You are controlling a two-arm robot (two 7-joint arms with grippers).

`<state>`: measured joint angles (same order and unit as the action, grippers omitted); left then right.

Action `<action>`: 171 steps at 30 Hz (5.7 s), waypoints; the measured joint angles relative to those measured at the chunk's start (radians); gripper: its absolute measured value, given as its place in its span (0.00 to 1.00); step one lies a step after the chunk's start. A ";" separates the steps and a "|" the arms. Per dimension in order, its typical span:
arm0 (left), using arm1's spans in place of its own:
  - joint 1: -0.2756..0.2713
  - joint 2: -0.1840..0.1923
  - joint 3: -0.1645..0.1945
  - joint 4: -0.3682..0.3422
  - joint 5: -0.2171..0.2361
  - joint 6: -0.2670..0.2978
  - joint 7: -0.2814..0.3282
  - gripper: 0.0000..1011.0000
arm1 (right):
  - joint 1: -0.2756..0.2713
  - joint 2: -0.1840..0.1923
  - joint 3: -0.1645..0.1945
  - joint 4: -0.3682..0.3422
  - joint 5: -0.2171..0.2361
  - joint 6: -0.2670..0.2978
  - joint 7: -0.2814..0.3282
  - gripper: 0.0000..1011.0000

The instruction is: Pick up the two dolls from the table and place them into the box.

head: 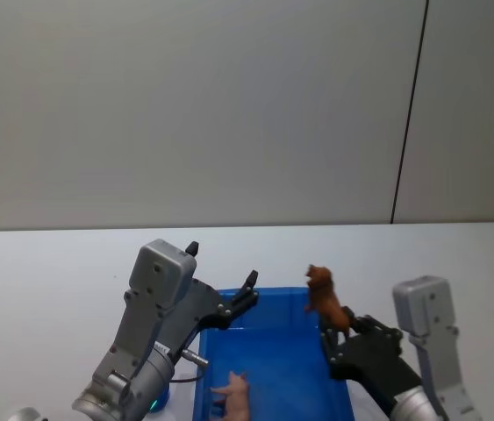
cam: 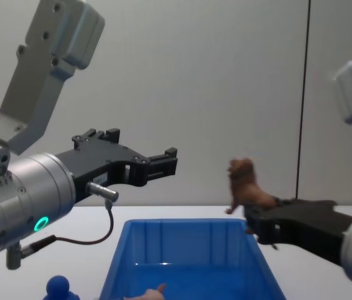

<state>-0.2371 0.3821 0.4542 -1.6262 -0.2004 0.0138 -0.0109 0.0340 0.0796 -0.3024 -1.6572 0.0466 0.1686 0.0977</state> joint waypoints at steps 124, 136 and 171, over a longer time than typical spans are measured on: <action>0.064 0.084 -0.097 0.154 -0.221 0.252 -0.070 0.86 | -0.110 0.089 0.077 -0.058 0.077 -0.160 -0.124 0.99; 0.067 0.078 -0.095 0.191 -0.226 0.227 -0.092 0.50 | -0.110 0.088 0.077 -0.058 0.077 -0.160 -0.124 0.99; 0.053 0.094 -0.122 0.062 -0.121 0.085 -0.133 0.22 | -0.110 0.089 0.077 -0.058 0.077 -0.160 -0.124 0.99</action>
<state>-0.1841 0.4760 0.3322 -1.5642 -0.3219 0.0993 -0.1441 -0.0761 0.1681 -0.2251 -1.7156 0.1239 0.0084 -0.0262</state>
